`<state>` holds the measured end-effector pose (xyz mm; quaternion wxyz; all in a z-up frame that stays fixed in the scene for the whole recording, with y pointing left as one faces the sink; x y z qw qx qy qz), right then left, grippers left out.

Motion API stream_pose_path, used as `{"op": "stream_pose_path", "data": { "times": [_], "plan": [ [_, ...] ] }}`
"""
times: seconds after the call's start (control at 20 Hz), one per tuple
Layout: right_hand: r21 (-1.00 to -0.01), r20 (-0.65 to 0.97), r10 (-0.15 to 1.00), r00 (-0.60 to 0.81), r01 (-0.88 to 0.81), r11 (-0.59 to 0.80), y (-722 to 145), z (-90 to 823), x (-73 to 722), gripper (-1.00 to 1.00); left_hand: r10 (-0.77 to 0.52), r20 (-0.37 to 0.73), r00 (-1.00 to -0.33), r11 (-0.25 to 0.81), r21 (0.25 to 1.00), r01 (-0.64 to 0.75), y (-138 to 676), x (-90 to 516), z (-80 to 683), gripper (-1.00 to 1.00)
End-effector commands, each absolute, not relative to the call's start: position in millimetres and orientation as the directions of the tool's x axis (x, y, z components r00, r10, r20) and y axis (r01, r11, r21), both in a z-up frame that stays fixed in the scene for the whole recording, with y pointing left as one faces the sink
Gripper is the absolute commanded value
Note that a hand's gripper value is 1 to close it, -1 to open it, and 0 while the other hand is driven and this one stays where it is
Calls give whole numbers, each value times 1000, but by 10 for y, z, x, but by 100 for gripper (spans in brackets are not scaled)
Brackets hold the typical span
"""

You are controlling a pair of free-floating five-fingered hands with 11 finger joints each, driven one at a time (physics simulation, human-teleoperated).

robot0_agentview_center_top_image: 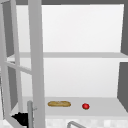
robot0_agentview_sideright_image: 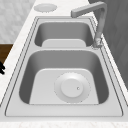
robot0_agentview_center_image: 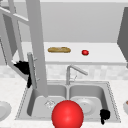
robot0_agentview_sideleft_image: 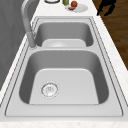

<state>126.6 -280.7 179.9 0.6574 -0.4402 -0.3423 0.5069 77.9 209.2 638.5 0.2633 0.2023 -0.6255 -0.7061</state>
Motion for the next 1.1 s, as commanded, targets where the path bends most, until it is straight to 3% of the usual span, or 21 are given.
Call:
{"op": "stream_pose_path", "data": {
  "times": [0.0, 1.05],
  "plan": [
    [-926, 4, 968, 252, -365, 99, -2807, 1799, 1266, 0, -630, 37, -775, -92, 988, 122, 1845, 872, 6385, -100],
    [-926, 4, 968, 252, -365, 99, -2807, 1799, 1266, 0, -806, 12, -592, -91, 985, 144, 1182, 1823, 6312, -100]
  ]
}}
